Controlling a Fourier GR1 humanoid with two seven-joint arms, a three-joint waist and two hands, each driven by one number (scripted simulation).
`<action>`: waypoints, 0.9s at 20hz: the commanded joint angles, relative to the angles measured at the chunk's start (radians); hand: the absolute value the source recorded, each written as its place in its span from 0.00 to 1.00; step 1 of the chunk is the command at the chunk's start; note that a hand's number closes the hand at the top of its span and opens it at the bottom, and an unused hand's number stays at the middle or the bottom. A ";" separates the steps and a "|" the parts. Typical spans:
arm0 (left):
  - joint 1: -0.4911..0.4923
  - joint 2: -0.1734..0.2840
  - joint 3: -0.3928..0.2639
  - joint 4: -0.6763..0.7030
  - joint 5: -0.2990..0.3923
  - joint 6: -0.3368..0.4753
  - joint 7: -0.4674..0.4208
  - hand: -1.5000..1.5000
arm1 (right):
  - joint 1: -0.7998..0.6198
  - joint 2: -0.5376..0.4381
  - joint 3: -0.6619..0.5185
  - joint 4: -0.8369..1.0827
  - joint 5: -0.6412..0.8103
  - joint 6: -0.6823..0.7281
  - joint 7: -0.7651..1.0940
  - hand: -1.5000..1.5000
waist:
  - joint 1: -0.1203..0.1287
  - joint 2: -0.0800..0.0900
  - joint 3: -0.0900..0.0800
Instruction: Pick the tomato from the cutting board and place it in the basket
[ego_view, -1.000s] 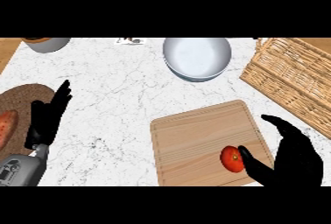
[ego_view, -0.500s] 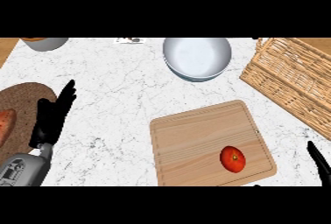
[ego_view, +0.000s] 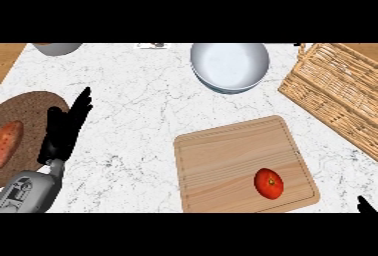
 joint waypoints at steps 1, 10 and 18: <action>-0.021 -0.009 0.015 0.027 -0.012 -0.005 -0.005 0.50 | 0.098 -0.070 -0.009 -0.249 0.003 0.106 0.183 0.00 | 0.006 0.000 0.003; 0.039 -0.040 0.045 -0.016 -0.060 -0.024 -0.010 0.50 | -0.013 0.043 -0.017 -0.187 0.044 0.119 0.264 0.00 | 0.016 -0.003 0.005; 0.010 -0.049 0.088 0.035 -0.062 -0.097 -0.026 0.50 | -0.093 0.152 0.077 -0.081 0.181 0.044 0.281 0.00 | 0.018 -0.001 0.005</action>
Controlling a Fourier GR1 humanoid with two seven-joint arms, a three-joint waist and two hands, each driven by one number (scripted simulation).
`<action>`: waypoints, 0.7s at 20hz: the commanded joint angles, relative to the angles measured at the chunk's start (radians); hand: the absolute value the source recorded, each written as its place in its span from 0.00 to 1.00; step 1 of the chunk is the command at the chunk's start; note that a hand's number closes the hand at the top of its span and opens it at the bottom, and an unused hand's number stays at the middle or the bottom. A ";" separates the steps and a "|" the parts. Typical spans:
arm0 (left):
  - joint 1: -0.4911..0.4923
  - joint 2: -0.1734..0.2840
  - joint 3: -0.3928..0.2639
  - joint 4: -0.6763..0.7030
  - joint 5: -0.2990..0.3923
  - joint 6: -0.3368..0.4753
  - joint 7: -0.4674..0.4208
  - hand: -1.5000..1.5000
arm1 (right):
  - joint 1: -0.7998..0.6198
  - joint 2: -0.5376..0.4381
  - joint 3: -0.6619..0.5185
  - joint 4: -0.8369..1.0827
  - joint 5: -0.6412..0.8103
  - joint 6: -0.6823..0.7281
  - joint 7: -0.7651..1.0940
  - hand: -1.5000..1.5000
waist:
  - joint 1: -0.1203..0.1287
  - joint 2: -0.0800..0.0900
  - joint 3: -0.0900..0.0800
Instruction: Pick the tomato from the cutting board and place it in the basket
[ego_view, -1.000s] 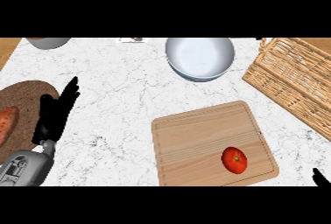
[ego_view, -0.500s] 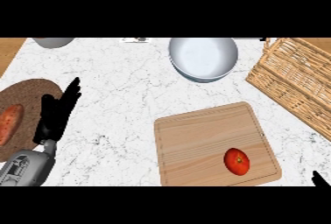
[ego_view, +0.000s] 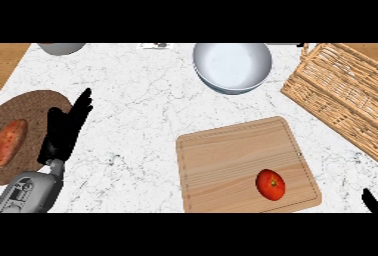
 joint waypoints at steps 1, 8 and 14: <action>0.000 -0.026 0.004 0.000 -0.028 -0.004 -0.002 0.50 | -0.116 0.056 0.052 0.028 0.143 -0.002 0.107 0.00 | 0.009 0.002 0.000; -0.031 -0.022 0.070 -0.004 -0.040 -0.050 0.055 0.50 | -0.185 0.131 0.120 0.126 0.196 0.035 0.069 0.00 | 0.006 0.001 0.000; 0.041 -0.098 0.033 -0.067 -0.104 -0.021 0.046 0.50 | -0.316 0.198 0.076 0.353 0.200 0.002 -0.004 0.00 | 0.009 0.001 0.001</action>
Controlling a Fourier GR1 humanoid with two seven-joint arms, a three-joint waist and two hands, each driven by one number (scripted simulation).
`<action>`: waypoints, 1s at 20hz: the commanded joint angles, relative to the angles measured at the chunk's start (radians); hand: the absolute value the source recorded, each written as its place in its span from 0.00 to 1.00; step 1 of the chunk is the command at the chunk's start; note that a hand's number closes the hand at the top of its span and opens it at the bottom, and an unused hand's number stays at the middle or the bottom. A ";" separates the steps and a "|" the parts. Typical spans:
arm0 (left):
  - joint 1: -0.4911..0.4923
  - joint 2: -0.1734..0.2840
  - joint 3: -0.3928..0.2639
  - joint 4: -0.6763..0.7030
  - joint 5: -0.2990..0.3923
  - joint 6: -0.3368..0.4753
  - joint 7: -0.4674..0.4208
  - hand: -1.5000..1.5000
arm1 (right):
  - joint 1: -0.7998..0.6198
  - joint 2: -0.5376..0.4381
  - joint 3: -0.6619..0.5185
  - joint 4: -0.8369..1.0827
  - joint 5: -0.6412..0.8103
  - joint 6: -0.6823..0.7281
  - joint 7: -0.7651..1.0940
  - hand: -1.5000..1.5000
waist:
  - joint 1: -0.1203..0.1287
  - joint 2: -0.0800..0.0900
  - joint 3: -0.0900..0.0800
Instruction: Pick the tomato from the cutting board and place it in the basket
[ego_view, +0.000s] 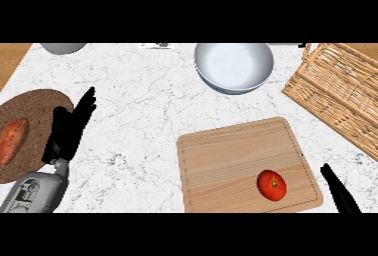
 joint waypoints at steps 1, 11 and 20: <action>0.008 -0.037 0.002 -0.016 -0.035 -0.002 0.012 0.50 | -0.062 0.045 -0.004 0.127 0.037 -0.022 -0.052 0.00 | -0.001 0.000 0.000; 0.013 -0.060 0.049 -0.040 -0.088 -0.040 0.041 0.50 | -0.127 0.153 0.063 0.191 0.134 -0.050 -0.040 0.00 | -0.001 0.000 0.000; 0.022 -0.074 0.122 0.003 -0.104 -0.109 -0.029 0.50 | -0.143 0.135 -0.015 0.214 0.067 0.025 -0.040 0.00 | -0.002 0.000 0.000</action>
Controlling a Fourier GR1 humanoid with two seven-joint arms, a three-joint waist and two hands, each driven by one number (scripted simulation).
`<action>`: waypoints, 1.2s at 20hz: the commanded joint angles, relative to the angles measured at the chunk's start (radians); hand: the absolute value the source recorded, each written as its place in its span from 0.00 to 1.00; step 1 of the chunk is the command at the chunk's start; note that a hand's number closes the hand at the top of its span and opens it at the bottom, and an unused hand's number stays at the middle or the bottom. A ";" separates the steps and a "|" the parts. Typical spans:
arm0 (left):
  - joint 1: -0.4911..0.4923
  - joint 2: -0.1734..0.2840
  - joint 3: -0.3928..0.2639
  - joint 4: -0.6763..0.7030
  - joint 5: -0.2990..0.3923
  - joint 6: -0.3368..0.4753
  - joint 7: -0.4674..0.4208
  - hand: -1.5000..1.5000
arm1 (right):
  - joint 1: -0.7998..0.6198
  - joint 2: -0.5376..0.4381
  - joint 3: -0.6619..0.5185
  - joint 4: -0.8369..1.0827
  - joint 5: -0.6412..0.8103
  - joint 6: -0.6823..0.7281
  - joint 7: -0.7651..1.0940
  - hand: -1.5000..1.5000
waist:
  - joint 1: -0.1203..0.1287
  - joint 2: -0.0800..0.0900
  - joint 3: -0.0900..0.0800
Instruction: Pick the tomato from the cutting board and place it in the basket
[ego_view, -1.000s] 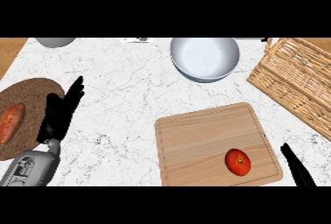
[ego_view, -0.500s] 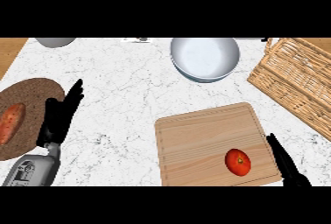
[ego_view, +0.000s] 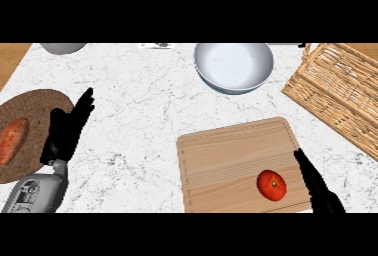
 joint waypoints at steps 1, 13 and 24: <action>-0.042 -0.012 0.015 0.055 -0.027 -0.015 0.001 0.50 | -0.100 0.045 0.016 0.050 0.045 0.034 0.087 0.00 | 0.001 0.001 0.000; 0.028 -0.045 0.043 -0.076 -0.053 -0.038 0.060 0.50 | -0.128 0.109 0.027 0.190 0.069 -0.011 0.026 0.00 | 0.004 0.000 0.000; -0.002 -0.074 0.052 -0.065 -0.077 -0.050 0.072 0.50 | -0.118 0.041 0.016 0.247 0.205 -0.089 -0.060 1.00 | 0.002 0.000 0.000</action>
